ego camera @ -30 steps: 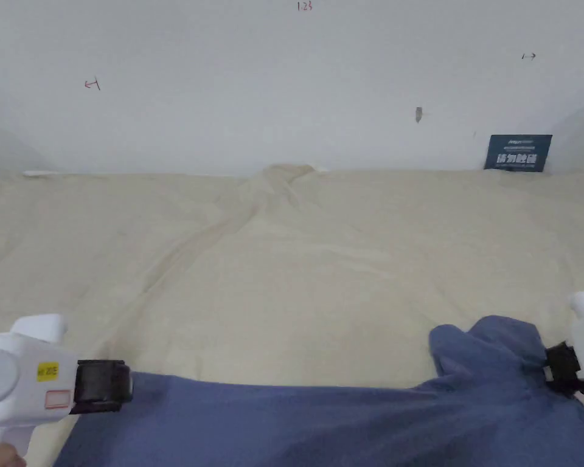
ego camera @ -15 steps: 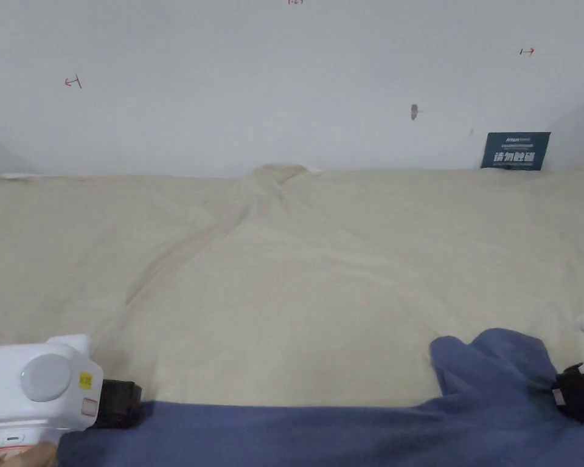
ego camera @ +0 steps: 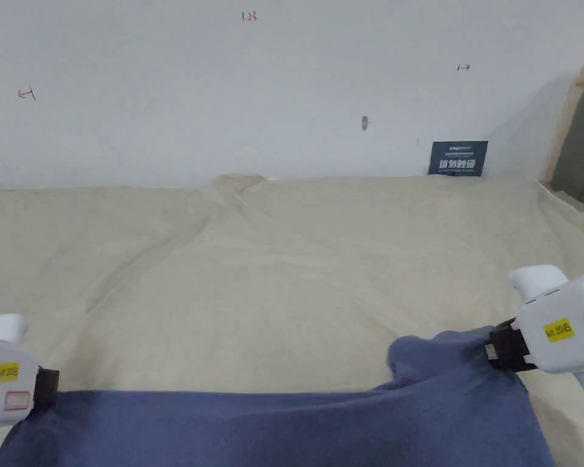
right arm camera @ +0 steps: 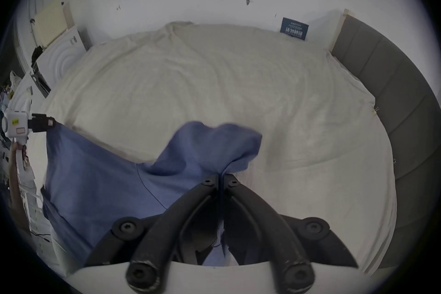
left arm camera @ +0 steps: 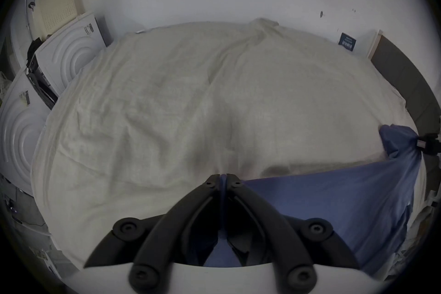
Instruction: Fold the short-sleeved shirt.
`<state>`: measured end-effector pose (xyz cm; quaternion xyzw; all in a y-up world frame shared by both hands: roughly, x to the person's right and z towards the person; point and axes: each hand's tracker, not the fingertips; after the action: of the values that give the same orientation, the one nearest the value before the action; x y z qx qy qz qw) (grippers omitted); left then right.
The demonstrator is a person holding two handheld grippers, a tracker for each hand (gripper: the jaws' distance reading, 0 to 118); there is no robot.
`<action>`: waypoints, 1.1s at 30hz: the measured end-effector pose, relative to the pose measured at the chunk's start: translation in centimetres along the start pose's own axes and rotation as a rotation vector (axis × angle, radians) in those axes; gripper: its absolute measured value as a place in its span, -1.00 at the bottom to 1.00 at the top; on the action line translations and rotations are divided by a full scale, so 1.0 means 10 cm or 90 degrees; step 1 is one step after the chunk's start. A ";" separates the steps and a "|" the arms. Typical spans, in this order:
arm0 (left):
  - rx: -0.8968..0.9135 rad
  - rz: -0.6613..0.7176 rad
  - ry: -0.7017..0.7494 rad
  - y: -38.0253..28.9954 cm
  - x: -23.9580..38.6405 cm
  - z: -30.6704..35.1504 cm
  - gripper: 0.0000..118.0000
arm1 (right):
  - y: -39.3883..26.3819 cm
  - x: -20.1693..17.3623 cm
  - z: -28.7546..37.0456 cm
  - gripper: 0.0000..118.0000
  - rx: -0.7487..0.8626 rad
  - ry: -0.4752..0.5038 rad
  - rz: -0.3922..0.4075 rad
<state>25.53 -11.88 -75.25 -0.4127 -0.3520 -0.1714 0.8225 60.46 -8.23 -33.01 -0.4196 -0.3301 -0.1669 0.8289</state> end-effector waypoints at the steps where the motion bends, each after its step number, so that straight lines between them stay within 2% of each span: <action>1: 0.006 -0.005 0.003 0.00 -0.03 0.12 -0.93 | -0.03 0.01 0.09 -0.96 0.005 0.003 0.000; 5: 0.037 0.005 -0.001 -0.23 -0.15 0.58 -0.93 | -0.25 0.03 0.50 -0.96 0.029 -0.001 -0.001; 8: 0.048 0.010 -0.004 -0.57 -0.22 0.92 -0.93 | -0.53 0.04 0.84 -0.96 0.039 0.025 -0.014; 16: 0.032 0.034 0.001 -1.77 -0.38 1.50 -0.93 | -1.74 -0.13 1.40 -0.96 0.013 0.040 -0.025; 21: -0.004 0.034 0.008 -2.27 -0.44 1.56 -0.93 | -2.44 -0.15 1.29 -0.96 -0.054 0.043 -0.034; 22: -0.012 0.040 0.014 -2.35 -0.45 1.53 -0.93 | -2.53 -0.15 1.23 -0.96 -0.063 0.048 -0.048; 24: -0.038 0.059 0.005 -2.48 -0.49 1.45 -0.93 | -2.67 -0.15 1.07 -0.96 -0.080 0.054 -0.074; 27: -0.045 0.055 -0.002 -2.60 -0.47 1.37 -0.93 | -2.76 -0.17 0.93 -0.95 -0.086 0.033 -0.068; 28: -0.042 0.046 -0.003 -2.62 -0.46 1.37 -0.88 | -2.77 -0.17 0.93 -0.89 -0.087 0.036 -0.070; 29: -0.032 0.027 0.013 -2.63 -0.45 1.38 -0.74 | -2.76 -0.16 0.93 -0.73 -0.086 0.039 -0.075; 30: -0.030 0.010 0.016 -2.62 -0.47 1.40 -0.41 | -2.74 -0.20 0.97 -0.44 -0.081 0.031 -0.082; 31: -0.025 0.011 0.007 -2.62 -0.51 1.42 0.30 | -2.72 -0.23 0.99 0.01 -0.071 0.025 -0.072; 32: -0.017 0.023 -0.005 -2.62 -0.54 1.43 0.73 | -2.70 -0.26 1.06 0.34 -0.059 0.005 -0.051; 33: 0.004 0.043 -0.026 -2.60 -0.56 1.48 0.94 | -2.67 -0.30 1.11 0.51 -0.046 -0.015 -0.034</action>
<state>0.33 -15.72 -58.70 -0.4249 -0.3548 -0.1340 0.8220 38.99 -15.15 -14.66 -0.4424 -0.3445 -0.1959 0.8045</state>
